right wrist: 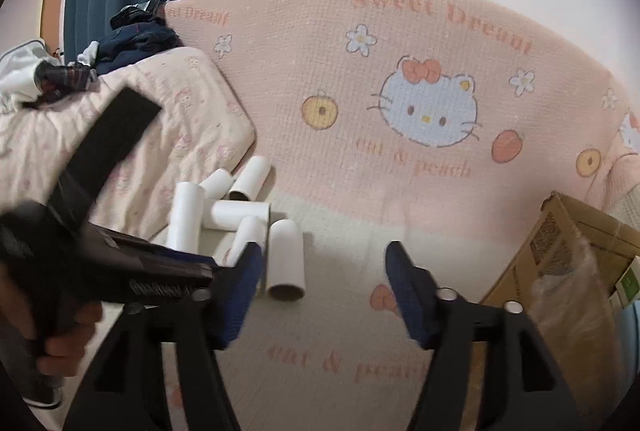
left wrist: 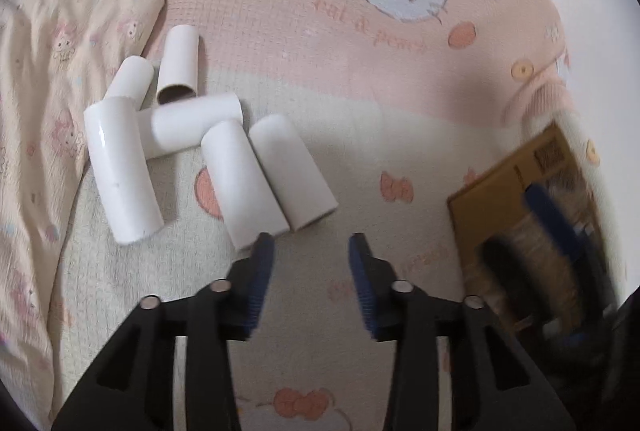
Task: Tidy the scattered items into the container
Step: 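Move both open grippers back toward the remaining white tubes, then close the left gripper on a white tube while the right gripper grasps another tube, then carry both held tubes up and over the cardboard box, then lower both tubes into the box and open both grippers, then move both open grippers back to the remaining white tubes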
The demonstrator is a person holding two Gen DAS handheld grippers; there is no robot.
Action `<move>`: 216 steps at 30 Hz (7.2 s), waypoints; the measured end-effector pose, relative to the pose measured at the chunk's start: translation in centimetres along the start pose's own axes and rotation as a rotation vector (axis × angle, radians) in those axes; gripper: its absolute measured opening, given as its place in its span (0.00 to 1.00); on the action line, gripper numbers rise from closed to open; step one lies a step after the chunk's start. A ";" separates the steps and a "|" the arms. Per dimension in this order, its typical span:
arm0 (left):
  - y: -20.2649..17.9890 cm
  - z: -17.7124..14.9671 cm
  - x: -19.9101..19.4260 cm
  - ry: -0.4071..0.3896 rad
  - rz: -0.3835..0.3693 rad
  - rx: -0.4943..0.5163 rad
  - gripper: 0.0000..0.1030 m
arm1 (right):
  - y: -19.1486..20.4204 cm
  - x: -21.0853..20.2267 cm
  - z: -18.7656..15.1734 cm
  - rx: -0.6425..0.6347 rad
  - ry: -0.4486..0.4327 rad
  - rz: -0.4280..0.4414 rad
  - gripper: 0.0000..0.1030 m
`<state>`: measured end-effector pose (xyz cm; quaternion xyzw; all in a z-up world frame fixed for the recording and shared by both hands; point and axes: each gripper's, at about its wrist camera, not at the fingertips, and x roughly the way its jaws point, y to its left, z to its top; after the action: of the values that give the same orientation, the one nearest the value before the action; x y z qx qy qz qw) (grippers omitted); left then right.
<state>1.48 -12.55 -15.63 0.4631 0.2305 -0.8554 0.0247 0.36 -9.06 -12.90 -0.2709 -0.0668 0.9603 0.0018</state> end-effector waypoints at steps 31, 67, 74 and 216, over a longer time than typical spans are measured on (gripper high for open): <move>1.1 6.7 10.4 0.359 -0.020 -0.234 0.60 | -1.6 10.9 -5.0 0.164 0.252 0.106 0.67; -3.9 0.9 10.6 0.422 -0.205 -0.069 0.41 | -4.4 7.3 -6.4 0.398 0.432 0.111 0.39; -4.9 -1.8 10.4 0.458 -0.303 -0.053 0.41 | -4.7 4.4 -7.6 0.390 0.511 0.022 0.40; -30.3 5.7 6.0 0.231 -0.373 0.383 0.04 | -25.3 -9.9 0.9 0.370 0.580 -0.357 0.15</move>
<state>-14.12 13.14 -6.58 0.5033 0.1473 -0.8148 -0.2472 7.55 15.48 -3.76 -0.5104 0.0647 0.8242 0.2366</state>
